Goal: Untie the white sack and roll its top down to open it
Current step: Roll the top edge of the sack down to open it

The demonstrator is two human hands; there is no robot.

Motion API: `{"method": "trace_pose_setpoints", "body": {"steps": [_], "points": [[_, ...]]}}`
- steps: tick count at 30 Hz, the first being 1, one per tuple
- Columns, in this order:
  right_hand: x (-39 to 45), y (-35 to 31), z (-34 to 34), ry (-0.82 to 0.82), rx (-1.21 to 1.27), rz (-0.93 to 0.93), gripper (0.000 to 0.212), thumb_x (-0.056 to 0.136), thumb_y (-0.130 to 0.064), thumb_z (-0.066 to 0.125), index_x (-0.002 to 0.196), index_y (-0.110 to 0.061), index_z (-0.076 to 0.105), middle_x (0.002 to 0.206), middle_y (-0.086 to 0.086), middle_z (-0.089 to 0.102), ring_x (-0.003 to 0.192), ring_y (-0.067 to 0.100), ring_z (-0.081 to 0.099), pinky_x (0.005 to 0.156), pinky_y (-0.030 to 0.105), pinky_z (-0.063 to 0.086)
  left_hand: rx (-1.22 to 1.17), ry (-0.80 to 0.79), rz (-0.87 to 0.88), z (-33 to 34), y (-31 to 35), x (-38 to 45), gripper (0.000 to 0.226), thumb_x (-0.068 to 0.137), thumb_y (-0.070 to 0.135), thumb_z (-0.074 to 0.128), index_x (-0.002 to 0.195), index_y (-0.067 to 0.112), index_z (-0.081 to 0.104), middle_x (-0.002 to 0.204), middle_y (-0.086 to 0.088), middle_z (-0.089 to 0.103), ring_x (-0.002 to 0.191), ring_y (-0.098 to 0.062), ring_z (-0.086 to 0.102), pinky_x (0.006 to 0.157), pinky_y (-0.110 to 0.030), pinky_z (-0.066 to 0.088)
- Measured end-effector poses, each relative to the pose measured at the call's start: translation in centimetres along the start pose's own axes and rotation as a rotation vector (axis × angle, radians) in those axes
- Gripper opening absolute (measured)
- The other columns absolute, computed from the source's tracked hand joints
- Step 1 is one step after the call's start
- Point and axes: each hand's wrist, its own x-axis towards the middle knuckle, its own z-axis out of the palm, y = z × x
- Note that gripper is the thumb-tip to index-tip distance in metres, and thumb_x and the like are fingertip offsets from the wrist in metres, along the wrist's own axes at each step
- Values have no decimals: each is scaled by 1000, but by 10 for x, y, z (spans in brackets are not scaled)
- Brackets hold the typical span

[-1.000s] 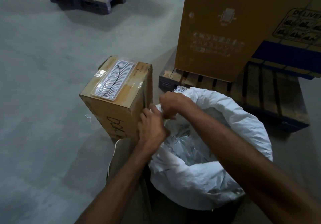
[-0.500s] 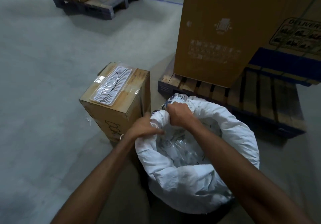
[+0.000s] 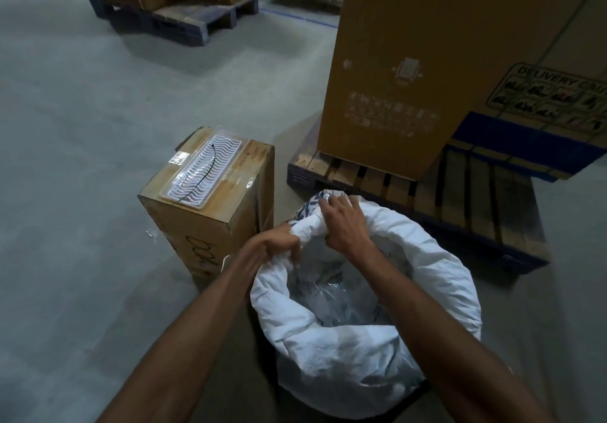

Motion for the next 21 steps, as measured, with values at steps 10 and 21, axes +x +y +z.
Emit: {"method": "trace_pose_setpoints", "body": {"steps": [10,21], "points": [[17,9,-32,-648,117,165,22,68,-13,79,81,-14,61,96,7,67,81,23,59,70,32,46,689,636,343,68,-3,9,88,76,29,83,149,13,36,138,-15,52,121,-31,54,101,-41,50],[-50,36,26,-51,-52,110,75,74,-26,83,141,-12,51,134,13,61,120,31,60,103,44,46,209,-135,104,18,3,28,70,62,27,85,125,17,58,128,-13,64,104,-25,61,93,-40,56]]}}
